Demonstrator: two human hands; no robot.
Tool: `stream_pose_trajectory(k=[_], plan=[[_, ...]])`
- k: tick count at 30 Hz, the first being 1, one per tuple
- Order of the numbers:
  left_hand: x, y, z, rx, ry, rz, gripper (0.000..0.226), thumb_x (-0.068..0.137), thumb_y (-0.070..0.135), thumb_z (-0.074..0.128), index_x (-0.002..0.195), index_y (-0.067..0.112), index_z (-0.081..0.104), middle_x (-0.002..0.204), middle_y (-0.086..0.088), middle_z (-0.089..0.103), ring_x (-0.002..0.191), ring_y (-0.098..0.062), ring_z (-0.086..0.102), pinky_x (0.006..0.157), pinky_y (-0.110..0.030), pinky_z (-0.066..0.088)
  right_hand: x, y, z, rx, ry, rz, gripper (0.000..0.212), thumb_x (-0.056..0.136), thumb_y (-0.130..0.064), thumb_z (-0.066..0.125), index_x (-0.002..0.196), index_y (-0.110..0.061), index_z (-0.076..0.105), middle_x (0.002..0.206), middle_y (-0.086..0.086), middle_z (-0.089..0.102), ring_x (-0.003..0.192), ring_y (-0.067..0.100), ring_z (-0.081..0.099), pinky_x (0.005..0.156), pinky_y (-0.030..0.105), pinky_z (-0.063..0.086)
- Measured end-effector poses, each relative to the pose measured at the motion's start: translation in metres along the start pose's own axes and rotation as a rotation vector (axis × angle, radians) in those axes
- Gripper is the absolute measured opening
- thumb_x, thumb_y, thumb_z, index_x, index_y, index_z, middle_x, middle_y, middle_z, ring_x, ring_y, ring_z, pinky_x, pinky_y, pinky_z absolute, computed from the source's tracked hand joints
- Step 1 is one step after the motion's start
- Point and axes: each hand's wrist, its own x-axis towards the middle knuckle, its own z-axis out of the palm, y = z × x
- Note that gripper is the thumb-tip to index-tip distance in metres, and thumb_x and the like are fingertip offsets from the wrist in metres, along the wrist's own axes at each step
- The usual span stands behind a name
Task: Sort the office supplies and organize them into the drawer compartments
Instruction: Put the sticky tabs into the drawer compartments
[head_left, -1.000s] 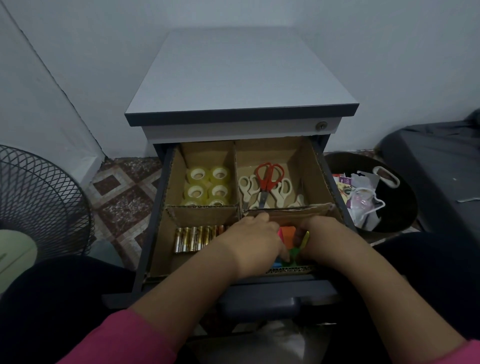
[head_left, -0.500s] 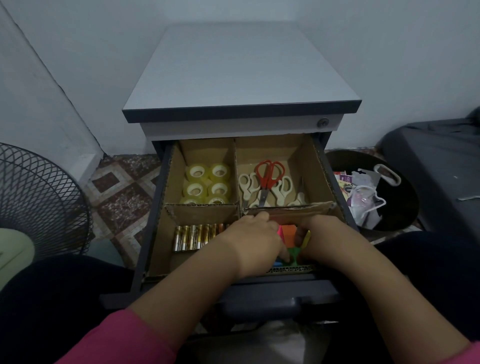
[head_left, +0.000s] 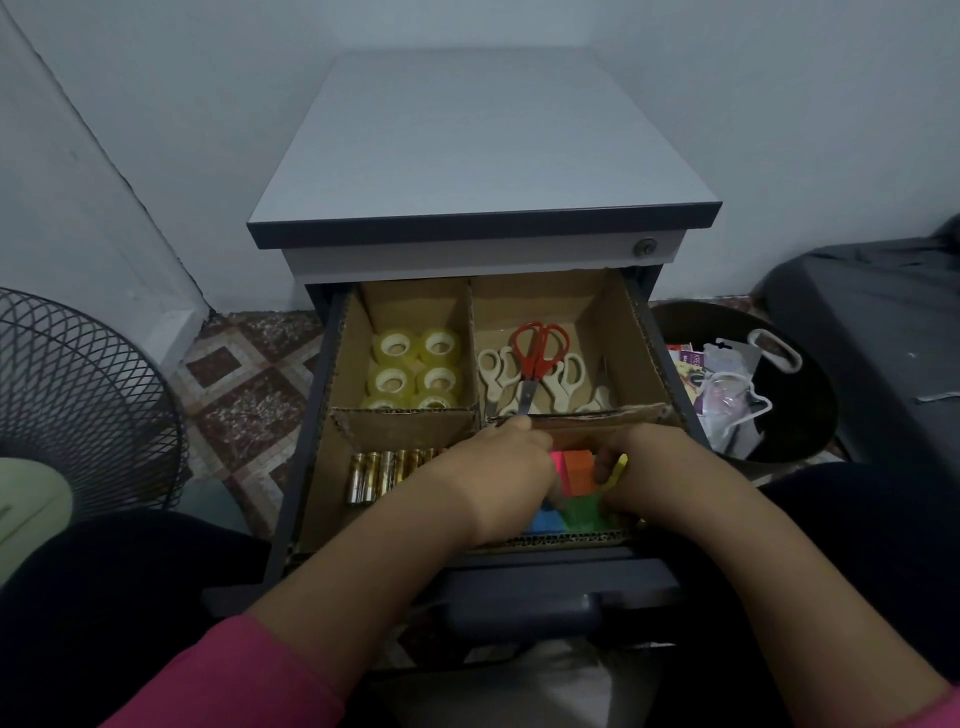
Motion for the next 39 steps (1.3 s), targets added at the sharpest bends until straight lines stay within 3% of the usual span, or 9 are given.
stream_pose_trajectory(k=[2, 5, 8, 16, 21, 26, 30, 33, 39], plan=[[0.001, 0.0, 0.001, 0.008, 0.007, -0.005, 0.043, 0.096, 0.005, 0.045, 0.128, 0.028, 0.061, 0.097, 0.003, 0.031, 0.114, -0.024, 0.034, 0.089, -0.03, 0.033, 0.001, -0.001, -0.001, 0.001, 0.002, -0.024, 0.017, 0.082, -0.016, 0.065, 0.083, -0.033, 0.061, 0.101, -0.003, 0.062, 0.097, 0.017, 0.061, 0.08, 0.022, 0.048], [0.001, 0.001, 0.004, -0.013, 0.008, -0.024, 0.035, 0.097, 0.013, 0.049, 0.125, 0.029, 0.063, 0.097, 0.004, 0.03, 0.115, -0.025, 0.036, 0.092, -0.031, 0.034, 0.002, 0.0, 0.005, 0.039, 0.091, -0.109, 0.019, 0.081, -0.016, 0.061, 0.075, -0.034, 0.06, 0.08, -0.012, 0.055, 0.088, 0.014, 0.06, 0.078, 0.023, 0.05], [0.0, 0.002, 0.005, -0.02, 0.006, -0.049, 0.035, 0.097, 0.015, 0.051, 0.124, 0.034, 0.062, 0.101, 0.005, 0.031, 0.113, -0.025, 0.038, 0.094, -0.032, 0.036, 0.001, -0.001, 0.009, 0.046, 0.062, -0.153, 0.021, 0.077, -0.016, 0.068, 0.072, -0.034, 0.059, 0.073, -0.014, 0.052, 0.081, 0.01, 0.058, 0.079, 0.029, 0.053], [-0.004, 0.005, 0.002, 0.007, 0.033, -0.036, 0.037, 0.1, 0.019, 0.047, 0.128, 0.041, 0.058, 0.103, 0.002, 0.035, 0.111, -0.024, 0.037, 0.091, -0.03, 0.033, 0.003, -0.003, 0.009, 0.022, 0.027, -0.175, 0.029, 0.07, -0.015, 0.073, 0.065, -0.037, 0.055, 0.077, -0.013, 0.056, 0.083, 0.013, 0.061, 0.079, 0.034, 0.056], [-0.003, 0.008, 0.002, 0.029, 0.034, -0.044, 0.037, 0.1, 0.019, 0.045, 0.128, 0.039, 0.058, 0.118, -0.002, 0.043, 0.113, -0.026, 0.038, 0.096, -0.034, 0.035, 0.007, -0.001, 0.01, 0.002, 0.015, -0.192, 0.021, 0.072, -0.016, 0.073, 0.078, -0.033, 0.063, 0.079, -0.011, 0.058, 0.083, 0.013, 0.06, 0.08, 0.031, 0.055], [-0.002, 0.003, 0.004, -0.003, 0.047, -0.05, 0.049, 0.095, 0.005, 0.046, 0.13, 0.039, 0.056, 0.1, 0.003, 0.032, 0.113, -0.024, 0.039, 0.093, -0.032, 0.036, 0.009, 0.003, 0.006, 0.113, 0.082, -0.144, 0.017, 0.079, -0.02, 0.07, 0.072, -0.033, 0.063, 0.075, -0.012, 0.057, 0.08, 0.011, 0.059, 0.079, 0.027, 0.053], [0.001, 0.008, 0.004, 0.106, 0.078, -0.059, 0.053, 0.09, -0.003, 0.04, 0.134, 0.023, 0.053, 0.107, -0.003, 0.046, 0.112, -0.024, 0.038, 0.091, -0.034, 0.037, 0.01, 0.003, 0.006, 0.045, 0.205, -0.113, 0.021, 0.085, -0.012, 0.058, 0.092, -0.028, 0.069, 0.09, -0.002, 0.062, 0.089, 0.017, 0.061, 0.079, 0.029, 0.052], [0.003, 0.01, 0.008, 0.164, 0.092, -0.093, 0.045, 0.09, 0.0, 0.041, 0.129, 0.015, 0.056, 0.111, -0.006, 0.049, 0.112, -0.025, 0.04, 0.093, -0.035, 0.039, 0.011, 0.002, 0.008, -0.015, 0.166, -0.12, 0.033, 0.085, -0.014, 0.058, 0.11, -0.031, 0.069, 0.106, -0.001, 0.066, 0.097, 0.019, 0.061, 0.085, 0.033, 0.052], [0.005, 0.011, 0.012, 0.166, 0.111, -0.125, 0.045, 0.092, 0.001, 0.039, 0.131, 0.015, 0.055, 0.112, -0.007, 0.049, 0.112, -0.028, 0.04, 0.089, -0.036, 0.038, 0.013, -0.004, 0.003, -0.099, 0.017, -0.085, 0.039, 0.089, -0.022, 0.059, 0.126, -0.035, 0.06, 0.127, 0.002, 0.058, 0.113, 0.022, 0.056, 0.096, 0.035, 0.049]])
